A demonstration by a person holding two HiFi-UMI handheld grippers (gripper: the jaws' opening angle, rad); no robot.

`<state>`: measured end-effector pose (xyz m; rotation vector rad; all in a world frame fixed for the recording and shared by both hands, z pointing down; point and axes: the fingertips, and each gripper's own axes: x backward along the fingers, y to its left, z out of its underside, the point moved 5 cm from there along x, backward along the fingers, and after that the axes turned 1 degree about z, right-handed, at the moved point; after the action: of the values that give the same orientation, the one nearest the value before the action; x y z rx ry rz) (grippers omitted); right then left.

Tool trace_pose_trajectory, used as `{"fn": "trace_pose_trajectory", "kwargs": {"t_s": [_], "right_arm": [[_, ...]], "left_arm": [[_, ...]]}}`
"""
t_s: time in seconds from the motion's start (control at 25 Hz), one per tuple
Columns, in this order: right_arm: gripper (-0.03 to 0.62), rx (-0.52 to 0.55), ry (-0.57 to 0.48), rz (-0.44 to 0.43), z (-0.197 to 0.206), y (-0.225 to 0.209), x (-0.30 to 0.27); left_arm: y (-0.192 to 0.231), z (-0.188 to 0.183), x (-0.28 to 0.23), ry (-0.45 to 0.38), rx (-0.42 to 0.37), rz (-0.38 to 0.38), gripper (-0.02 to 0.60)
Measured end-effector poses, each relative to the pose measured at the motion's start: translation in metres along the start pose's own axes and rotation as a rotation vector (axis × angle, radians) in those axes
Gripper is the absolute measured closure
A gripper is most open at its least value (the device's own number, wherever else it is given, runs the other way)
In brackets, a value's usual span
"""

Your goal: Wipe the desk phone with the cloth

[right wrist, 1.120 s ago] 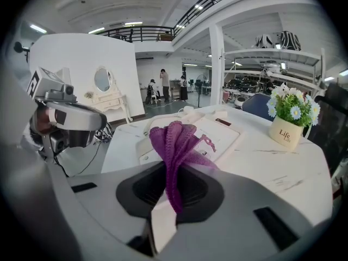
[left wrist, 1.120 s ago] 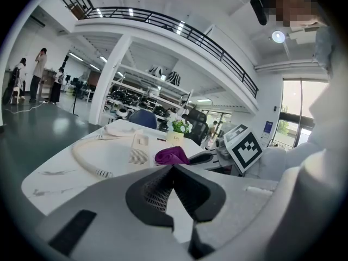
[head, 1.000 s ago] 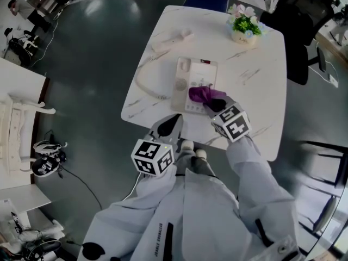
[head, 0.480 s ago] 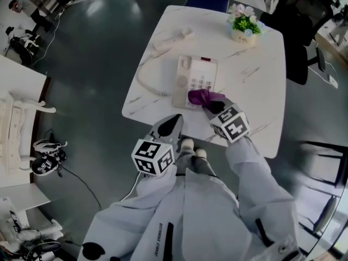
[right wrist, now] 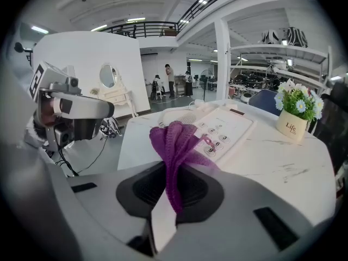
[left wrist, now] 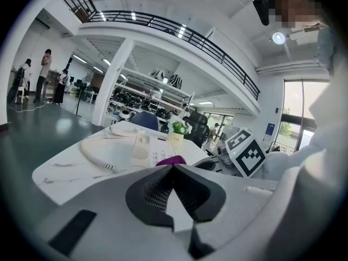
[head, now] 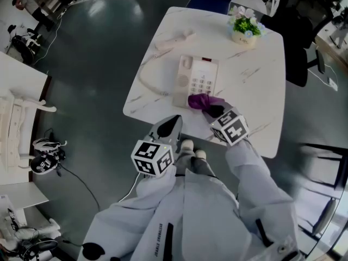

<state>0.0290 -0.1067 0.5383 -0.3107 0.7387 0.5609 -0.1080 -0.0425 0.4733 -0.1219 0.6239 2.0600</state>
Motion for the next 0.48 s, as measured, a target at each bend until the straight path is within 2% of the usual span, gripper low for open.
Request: {"fn": "trace_pose_trajectory", "kwargs": {"t_s": [0.48], "right_arm": [[0.557,-0.008,0.025,-0.060,0.015,0.022,0.005]], "left_arm": [[-0.008,-0.002,0.009,-0.034,0.000,-0.017,0.583]]}}
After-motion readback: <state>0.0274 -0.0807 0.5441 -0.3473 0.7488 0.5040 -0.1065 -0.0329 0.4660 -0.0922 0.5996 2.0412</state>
